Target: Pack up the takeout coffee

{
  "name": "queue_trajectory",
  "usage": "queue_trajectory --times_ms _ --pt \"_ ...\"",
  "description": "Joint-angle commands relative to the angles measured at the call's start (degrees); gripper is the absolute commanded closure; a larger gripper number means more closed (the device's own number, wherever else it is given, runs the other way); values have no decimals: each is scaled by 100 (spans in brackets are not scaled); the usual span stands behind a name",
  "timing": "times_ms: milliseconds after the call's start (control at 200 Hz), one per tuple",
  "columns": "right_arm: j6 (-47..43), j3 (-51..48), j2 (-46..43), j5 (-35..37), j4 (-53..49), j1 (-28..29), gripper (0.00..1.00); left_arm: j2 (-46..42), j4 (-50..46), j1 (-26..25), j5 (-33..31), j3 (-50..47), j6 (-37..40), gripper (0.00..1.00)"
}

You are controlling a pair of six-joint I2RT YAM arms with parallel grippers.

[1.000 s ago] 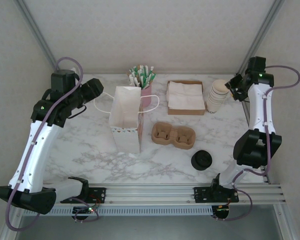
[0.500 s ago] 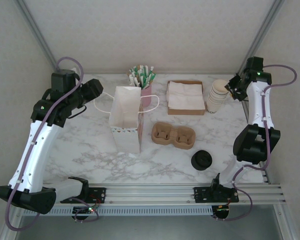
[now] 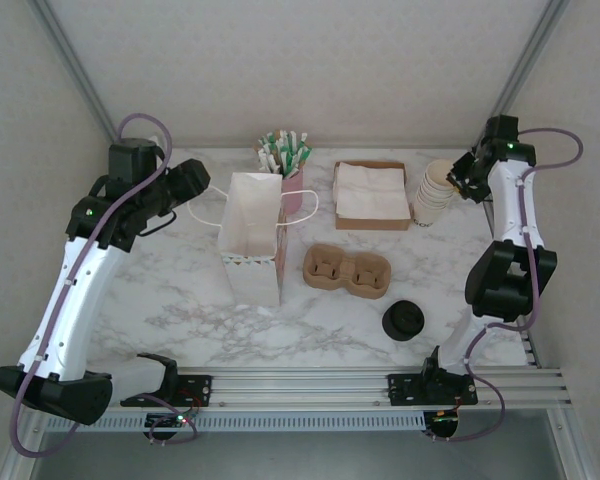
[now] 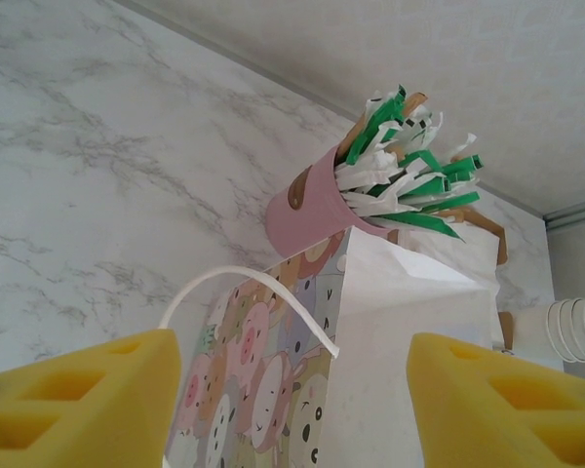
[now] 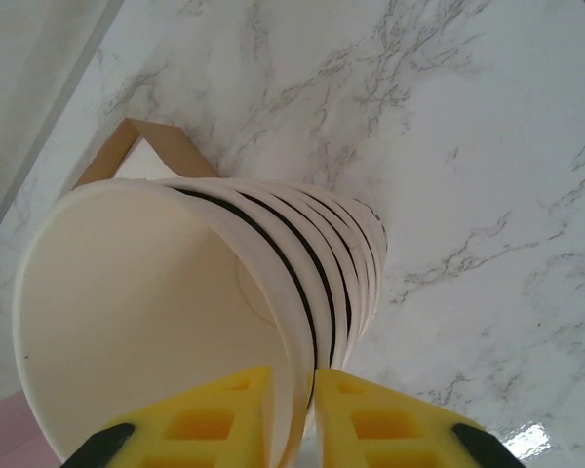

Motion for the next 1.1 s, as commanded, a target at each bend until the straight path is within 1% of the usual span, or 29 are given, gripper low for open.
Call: queue_trajectory --times_ms 0,125,215,310,420,445,606,691,901,981,1096 --pt "-185 307 85 101 -168 42 85 38 -94 -71 -92 215 3 39" --pt "-285 494 113 167 -276 90 90 64 -78 -84 -99 240 -10 39" --pt "-357 593 143 216 -347 118 90 98 -70 -86 -125 266 -15 39" --pt "-394 664 188 217 -411 134 97 117 -99 -97 -140 277 2 40" --pt "-444 936 239 158 -616 160 98 108 -128 -98 -204 261 7 40" --pt "-462 1010 242 158 -672 182 100 108 -127 -97 -228 258 7 40" --pt "-574 1543 153 322 -979 239 100 133 -31 -97 -339 236 4 41" --pt "-594 1758 47 392 -1109 260 100 190 -7 -96 -362 285 -62 43" --pt "-604 2050 -288 291 -1464 275 100 319 -49 -112 -362 474 -248 47" --pt "-603 2060 -492 181 -1592 287 100 319 -58 -114 -371 471 -316 49" --pt "-587 1951 -884 -79 -1693 336 100 321 -108 -124 -366 465 -412 50"
